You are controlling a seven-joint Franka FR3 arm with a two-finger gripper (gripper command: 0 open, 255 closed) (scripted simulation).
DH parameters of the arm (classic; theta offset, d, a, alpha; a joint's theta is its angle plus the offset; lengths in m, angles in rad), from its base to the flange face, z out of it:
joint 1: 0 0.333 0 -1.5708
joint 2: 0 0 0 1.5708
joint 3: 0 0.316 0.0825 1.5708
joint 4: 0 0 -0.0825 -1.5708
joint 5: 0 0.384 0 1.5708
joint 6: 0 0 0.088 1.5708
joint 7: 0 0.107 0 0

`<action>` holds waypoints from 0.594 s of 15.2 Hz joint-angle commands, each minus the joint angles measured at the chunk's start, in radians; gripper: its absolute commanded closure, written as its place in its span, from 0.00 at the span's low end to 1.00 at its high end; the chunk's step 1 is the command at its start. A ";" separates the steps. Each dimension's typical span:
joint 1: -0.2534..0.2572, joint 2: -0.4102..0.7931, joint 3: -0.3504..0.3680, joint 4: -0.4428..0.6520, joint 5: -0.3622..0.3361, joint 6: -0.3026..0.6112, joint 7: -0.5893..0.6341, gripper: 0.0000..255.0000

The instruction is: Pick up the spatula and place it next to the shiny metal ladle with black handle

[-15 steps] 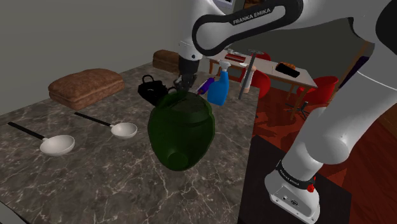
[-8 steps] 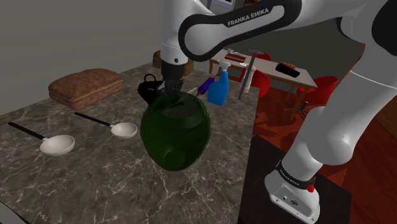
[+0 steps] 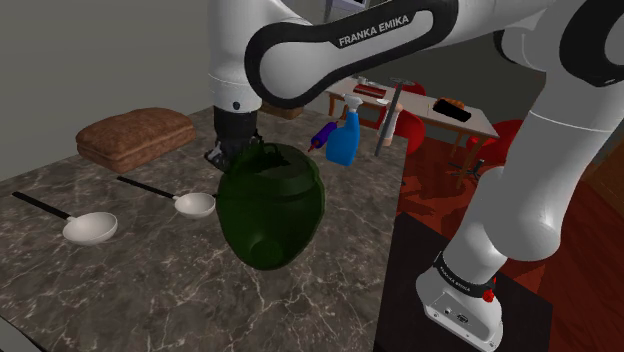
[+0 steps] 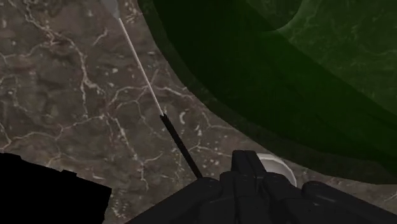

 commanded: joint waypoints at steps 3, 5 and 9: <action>-0.032 0.067 -0.014 0.064 0.030 -0.087 -0.213 0.00; -0.059 0.154 -0.021 0.151 0.029 -0.188 -0.400 0.00; -0.081 0.266 -0.021 0.254 0.000 -0.293 -0.578 0.00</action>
